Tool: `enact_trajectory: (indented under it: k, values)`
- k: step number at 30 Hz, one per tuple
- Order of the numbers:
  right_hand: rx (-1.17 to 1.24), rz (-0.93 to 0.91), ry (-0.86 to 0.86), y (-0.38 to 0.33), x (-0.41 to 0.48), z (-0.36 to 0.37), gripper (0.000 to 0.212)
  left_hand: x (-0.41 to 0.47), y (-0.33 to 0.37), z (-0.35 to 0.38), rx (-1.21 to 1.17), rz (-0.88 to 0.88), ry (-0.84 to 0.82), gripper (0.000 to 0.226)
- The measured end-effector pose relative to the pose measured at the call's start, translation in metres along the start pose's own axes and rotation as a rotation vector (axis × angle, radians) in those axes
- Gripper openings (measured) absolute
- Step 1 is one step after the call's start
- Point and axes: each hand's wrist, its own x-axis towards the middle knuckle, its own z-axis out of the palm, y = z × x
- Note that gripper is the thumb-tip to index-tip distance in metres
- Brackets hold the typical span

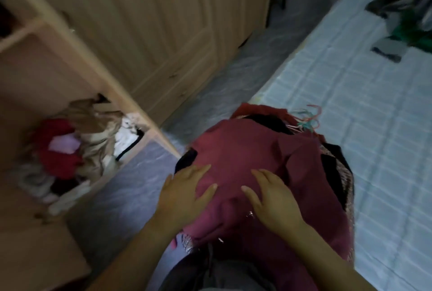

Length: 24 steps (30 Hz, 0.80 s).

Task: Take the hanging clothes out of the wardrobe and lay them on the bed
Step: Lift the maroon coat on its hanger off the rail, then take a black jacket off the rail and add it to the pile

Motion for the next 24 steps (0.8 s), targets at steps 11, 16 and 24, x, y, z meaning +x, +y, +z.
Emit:
enact_trajectory:
  k: [11, 16, 24]
  values:
    - [-0.143, -0.482, -0.177, -0.185, 0.054, 0.077, 0.065, -0.093, -0.138, -0.065, -0.034, -0.387, 0.288, 0.07]
    - [-0.066, -0.554, -0.133, -0.317, 0.078, 0.119, 0.06, -0.126, -0.222, -0.145, -0.03, -0.411, 0.433, 0.075]
    - [-0.019, -0.847, 0.067, -0.525, 0.142, 0.122, 0.063, -0.144, -0.343, -0.318, 0.191, -0.412, 0.674, 0.071]
